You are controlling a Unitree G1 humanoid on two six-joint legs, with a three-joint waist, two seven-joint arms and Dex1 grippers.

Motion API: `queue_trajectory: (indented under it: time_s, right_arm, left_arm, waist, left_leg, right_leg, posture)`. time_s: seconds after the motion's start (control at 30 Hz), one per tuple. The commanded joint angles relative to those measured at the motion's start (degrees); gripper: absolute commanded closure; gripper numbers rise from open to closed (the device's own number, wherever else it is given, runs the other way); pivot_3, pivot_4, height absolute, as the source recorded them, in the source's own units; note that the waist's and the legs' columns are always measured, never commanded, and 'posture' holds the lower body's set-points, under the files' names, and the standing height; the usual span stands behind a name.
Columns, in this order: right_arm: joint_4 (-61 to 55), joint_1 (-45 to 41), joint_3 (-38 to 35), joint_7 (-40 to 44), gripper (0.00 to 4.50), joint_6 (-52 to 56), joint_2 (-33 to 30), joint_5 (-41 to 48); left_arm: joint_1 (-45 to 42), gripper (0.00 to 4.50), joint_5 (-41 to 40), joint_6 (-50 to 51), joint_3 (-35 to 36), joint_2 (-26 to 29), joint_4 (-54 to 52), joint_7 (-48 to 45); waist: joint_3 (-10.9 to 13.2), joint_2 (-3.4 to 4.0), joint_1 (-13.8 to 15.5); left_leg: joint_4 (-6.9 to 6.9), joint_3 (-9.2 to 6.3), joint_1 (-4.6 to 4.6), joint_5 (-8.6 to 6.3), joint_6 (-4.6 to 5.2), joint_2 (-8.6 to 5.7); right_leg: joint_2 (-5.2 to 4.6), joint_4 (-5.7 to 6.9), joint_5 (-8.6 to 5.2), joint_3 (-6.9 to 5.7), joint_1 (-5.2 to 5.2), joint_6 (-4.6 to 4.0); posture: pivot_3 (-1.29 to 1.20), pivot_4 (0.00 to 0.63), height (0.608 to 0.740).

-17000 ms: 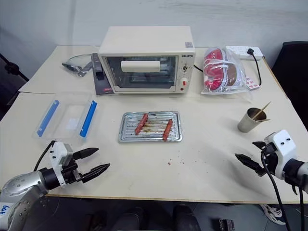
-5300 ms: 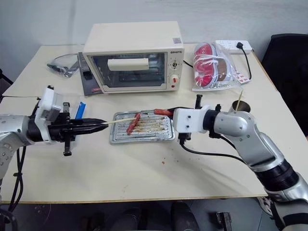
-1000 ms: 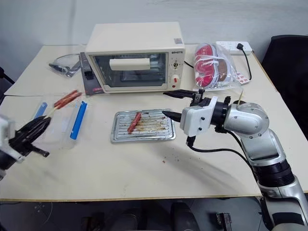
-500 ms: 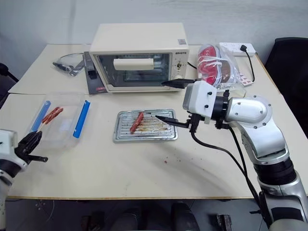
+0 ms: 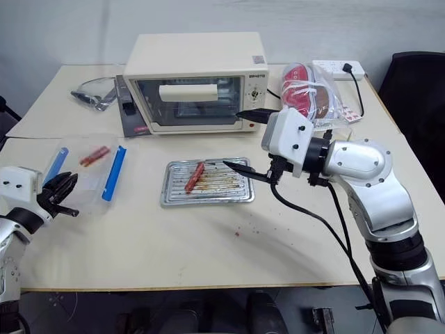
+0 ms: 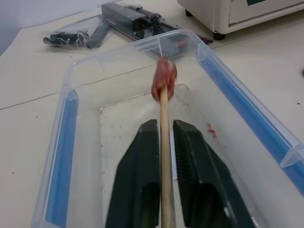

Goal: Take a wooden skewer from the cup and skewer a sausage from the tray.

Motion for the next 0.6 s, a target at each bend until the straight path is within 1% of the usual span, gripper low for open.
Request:
queue_trajectory:
  time_s: [0.03, 0.07, 0.17, 0.23, 0.3, 0.37, 0.4, 0.5, 0.6]
  right_arm:
    - [-2.3, -0.3, -2.6, -0.9, 0.00, 1.2, 0.3, 1.4]
    - [-2.3, -0.3, -2.8, -1.0, 0.00, 1.6, 0.3, 1.6]
    - [-1.9, -0.2, -3.5, -1.3, 0.00, 3.9, 0.6, 3.3]
    - [-1.1, -0.8, -4.6, -1.3, 0.00, 8.3, 0.7, 6.7]
    - [0.4, -2.3, -6.0, -0.6, 0.00, 15.7, 0.0, 11.9]
    - [2.2, -3.6, -7.3, 1.1, 0.00, 22.9, -1.5, 16.9]
    - [2.8, -4.0, -7.7, 1.8, 0.00, 25.3, -2.3, 18.4]
    - [4.0, -4.7, -8.6, 4.1, 0.00, 30.8, -4.2, 22.7]
    - [5.2, -5.5, -9.7, 4.2, 0.00, 35.2, -4.6, 26.2]
  left_arm:
    - [1.5, 2.92, -4.6, 1.9, 5.5, 1.5, -5.2, -1.2]
    - [2.1, 2.71, -6.4, 3.4, 7.1, 1.8, -6.5, -1.6]
    - [4.9, 2.71, -11.9, 8.2, 12.4, 2.9, -10.6, -3.2]
    - [8.3, 2.71, -16.7, 11.9, 17.3, 3.6, -14.3, -5.0]
    - [14.7, 2.71, -23.4, 17.3, 25.3, 4.7, -18.9, -8.7]
    - [21.5, 2.71, -29.6, 22.3, 33.8, 5.6, -21.2, -12.4]
    - [24.1, 2.71, -31.2, 23.6, 36.5, 5.9, -21.4, -13.5]
    - [30.6, 2.71, -32.2, 24.6, 42.8, 6.7, -19.8, -17.2]
    - [33.3, 2.71, -32.6, 23.7, 44.9, 7.4, -18.4, -19.6]
  waist:
    - [0.0, 0.00, 0.0]
    - [0.0, 0.00, -0.1]
    - [0.0, 0.00, 0.0]
    - [0.0, -0.01, -0.1]
    - [0.0, -0.01, -0.2]
    - [0.0, -0.01, -0.3]
    - [0.0, 0.00, -0.1]
    - [0.0, 0.05, 0.2]
    - [0.0, 0.07, 0.6]
  left_leg:
    - [0.00, 0.00, 0.00, 0.00, 0.00, 0.00]
    - [0.00, 0.00, -0.01, 0.00, 0.00, 0.01]
    - [0.00, 0.00, -0.02, -0.01, 0.00, 0.02]
    - [0.00, -0.01, -0.02, -0.01, 0.01, 0.03]
    - [0.00, 0.01, -0.02, -0.03, 0.03, 0.02]
    - [-0.02, 0.02, -0.03, -0.07, 0.03, 0.07]
    - [-0.03, 0.02, -0.03, -0.07, 0.04, 0.07]
    - [-0.02, 0.00, -0.01, -0.09, 0.08, 0.05]
    - [-0.01, 0.01, 0.02, -0.09, 0.11, 0.01]
  right_leg:
    - [0.00, 0.00, 0.00, 0.00, 0.00, 0.00]
    - [0.00, 0.00, 0.00, 0.00, -0.01, 0.00]
    - [0.00, -0.01, 0.00, 0.01, -0.01, 0.00]
    - [0.00, -0.02, 0.00, 0.00, 0.00, 0.00]
    - [-0.01, -0.04, 0.00, 0.03, 0.00, 0.00]
    - [0.01, -0.06, 0.00, 0.03, 0.01, 0.00]
    - [0.01, -0.08, 0.00, 0.03, 0.00, -0.01]
    - [-0.03, -0.30, -0.02, 0.00, 0.05, -0.04]
    - [-0.10, -0.29, -0.02, -0.01, 0.10, -0.05]
  posture:
    - [0.00, 0.150, 0.740]
    - [0.00, 0.150, 0.740]
    - [0.00, 0.150, 0.740]
    - [0.00, 0.150, 0.740]
    - [0.00, 0.150, 0.740]
    - [0.00, 0.150, 0.740]
    - [0.00, 0.150, 0.740]
    - [0.00, 0.150, 0.740]
    - [0.00, 0.150, 0.740]
